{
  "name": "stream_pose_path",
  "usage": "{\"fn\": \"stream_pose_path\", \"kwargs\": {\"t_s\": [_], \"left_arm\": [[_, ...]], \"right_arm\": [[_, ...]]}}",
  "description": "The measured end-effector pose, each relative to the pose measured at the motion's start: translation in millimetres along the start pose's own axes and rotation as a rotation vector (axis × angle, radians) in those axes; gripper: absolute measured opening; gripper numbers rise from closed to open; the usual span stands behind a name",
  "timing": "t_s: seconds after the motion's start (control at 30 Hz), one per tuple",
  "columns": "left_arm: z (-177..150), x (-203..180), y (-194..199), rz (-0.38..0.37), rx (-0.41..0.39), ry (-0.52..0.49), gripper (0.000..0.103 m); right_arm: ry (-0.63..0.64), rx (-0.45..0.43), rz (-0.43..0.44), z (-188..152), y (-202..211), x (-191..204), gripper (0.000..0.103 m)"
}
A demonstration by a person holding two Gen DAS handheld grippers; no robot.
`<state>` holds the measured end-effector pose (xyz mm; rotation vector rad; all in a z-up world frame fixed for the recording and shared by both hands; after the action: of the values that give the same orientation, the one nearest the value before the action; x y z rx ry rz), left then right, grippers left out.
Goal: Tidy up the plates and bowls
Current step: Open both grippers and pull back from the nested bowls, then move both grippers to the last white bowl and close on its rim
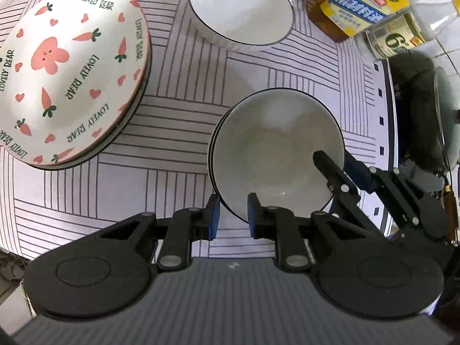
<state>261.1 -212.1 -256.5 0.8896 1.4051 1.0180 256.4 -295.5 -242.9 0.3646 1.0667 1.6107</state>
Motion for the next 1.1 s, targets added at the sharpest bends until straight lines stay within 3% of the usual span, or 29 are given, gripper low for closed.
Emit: {"fn": "stream_pose_path", "kwargs": {"t_s": [0.17, 0.4, 0.77, 1.1], "left_arm": [[1.9, 4.6, 9.8, -0.005, -0.039, 0.009, 0.017], [-4.7, 3.2, 44.1, 0.04, -0.121, -0.13, 0.017], [3.3, 4.7, 111.0, -0.062, -0.332, -0.221, 0.018], [30.0, 8.0, 132.8, -0.072, -0.395, -0.366, 0.02]], "right_arm": [[-0.007, 0.016, 0.001, 0.8, -1.4, -0.7, 0.018], [-0.122, -0.017, 0.046, 6.1, 29.5, -10.4, 0.02], [-0.31, -0.108, 0.112, 35.3, 69.1, -22.8, 0.031], [-0.359, -0.106, 0.065, 54.2, 79.3, -13.6, 0.043]]}}
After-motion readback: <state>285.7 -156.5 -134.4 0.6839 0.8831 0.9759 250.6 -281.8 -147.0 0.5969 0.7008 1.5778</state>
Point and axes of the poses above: each gripper's, at about its wrist camera, not at the fingertips, and y roughly against the way its jaws point, x to its left, z to its top, the point moved 7 cm from there along -y, roughly the way its jaws point, and after that the axes turned 4 degrees about y, right-handed, at the moved point
